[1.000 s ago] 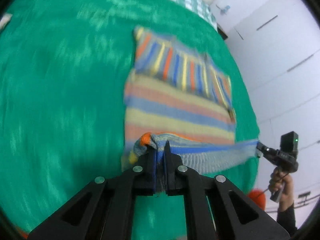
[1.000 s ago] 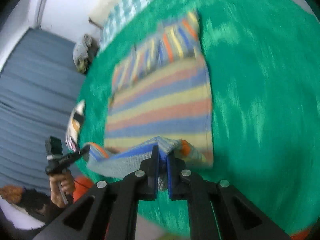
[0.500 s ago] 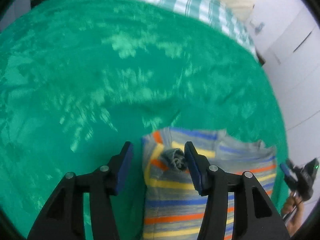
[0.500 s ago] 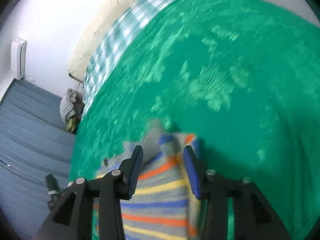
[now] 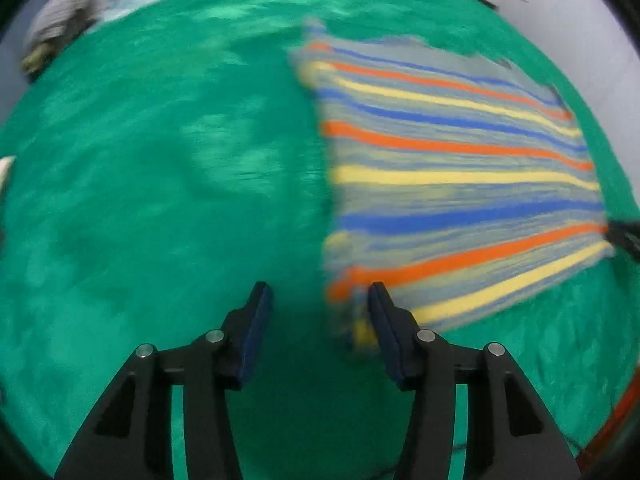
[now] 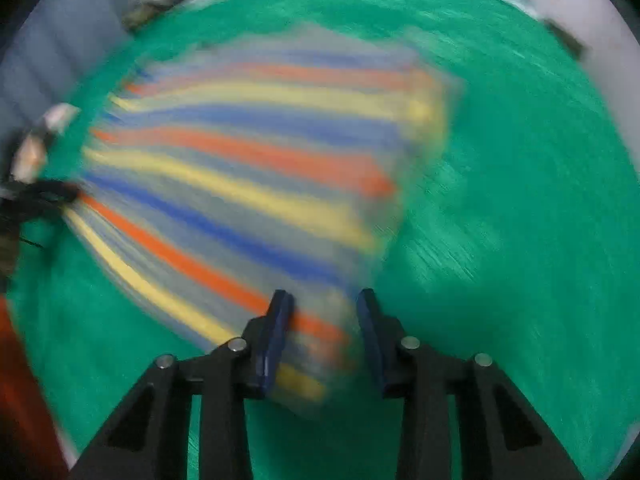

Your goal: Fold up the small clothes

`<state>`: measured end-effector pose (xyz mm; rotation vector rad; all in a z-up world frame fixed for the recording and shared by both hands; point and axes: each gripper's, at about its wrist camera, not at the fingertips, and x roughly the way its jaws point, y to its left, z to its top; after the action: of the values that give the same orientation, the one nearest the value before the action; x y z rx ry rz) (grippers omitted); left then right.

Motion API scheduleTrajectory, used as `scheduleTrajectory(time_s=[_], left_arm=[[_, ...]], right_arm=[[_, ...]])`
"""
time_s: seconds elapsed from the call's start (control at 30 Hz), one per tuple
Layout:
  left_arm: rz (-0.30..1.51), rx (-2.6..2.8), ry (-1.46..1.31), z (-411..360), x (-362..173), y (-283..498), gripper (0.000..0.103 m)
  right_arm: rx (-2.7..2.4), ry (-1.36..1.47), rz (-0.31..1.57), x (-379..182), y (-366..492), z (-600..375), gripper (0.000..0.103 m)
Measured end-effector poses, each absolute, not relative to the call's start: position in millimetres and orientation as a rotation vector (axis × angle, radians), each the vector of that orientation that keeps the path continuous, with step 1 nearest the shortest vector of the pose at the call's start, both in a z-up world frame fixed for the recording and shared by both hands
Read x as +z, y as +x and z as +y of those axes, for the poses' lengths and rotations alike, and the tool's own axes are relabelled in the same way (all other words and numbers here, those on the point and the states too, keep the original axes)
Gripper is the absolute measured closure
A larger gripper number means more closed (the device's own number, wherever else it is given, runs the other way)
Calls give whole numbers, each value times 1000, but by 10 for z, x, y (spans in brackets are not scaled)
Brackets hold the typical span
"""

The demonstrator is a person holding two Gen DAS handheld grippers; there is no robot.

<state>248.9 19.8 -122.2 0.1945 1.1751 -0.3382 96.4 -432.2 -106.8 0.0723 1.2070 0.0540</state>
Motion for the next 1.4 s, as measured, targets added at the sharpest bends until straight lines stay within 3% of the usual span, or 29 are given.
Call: scheduleTrajectory(time_s=[0.13,0.27,0.5,0.63,0.7,0.73,0.77,0.8,0.87,1.17,1.4], left_arm=[[1033,-363,200,96,-788,2304,34],[909,-549,257,-656,-568,2006,19],[871,-883,516,-2380,-1150,1404,21],[790,-923,563,-2807,-1300,1335,25],[762,-955,564,-2929,-1321,1360,34],[761,-966,552,-2932,-1317,1397,52],[767,-973,527,-2940,-1311,1436,81],[776,-955,499,-2916,-1298,1485,95],[787,-948,389,-2654,-1169,1571,97],[740,-663,-53,-904,-529,1931,97],[836,-398,-171,133,-837,2056,97]], right_arm=[[16,152,1115,-799,642,-4482,61],[3,325,1033,-737,632,-4722,51],[106,627,1030,-894,1342,-5231,51],[166,716,1038,-995,1685,-5297,45],[172,714,1043,-1077,1984,-5284,45],[175,708,1041,-1092,2062,-5261,45],[180,706,1037,-1100,2186,-5249,45],[187,708,1039,-1109,2233,-5248,47],[161,663,1063,-1109,2378,-5196,95],[327,532,962,-193,2789,-4203,95],[449,437,1016,-387,3482,-2699,95]])
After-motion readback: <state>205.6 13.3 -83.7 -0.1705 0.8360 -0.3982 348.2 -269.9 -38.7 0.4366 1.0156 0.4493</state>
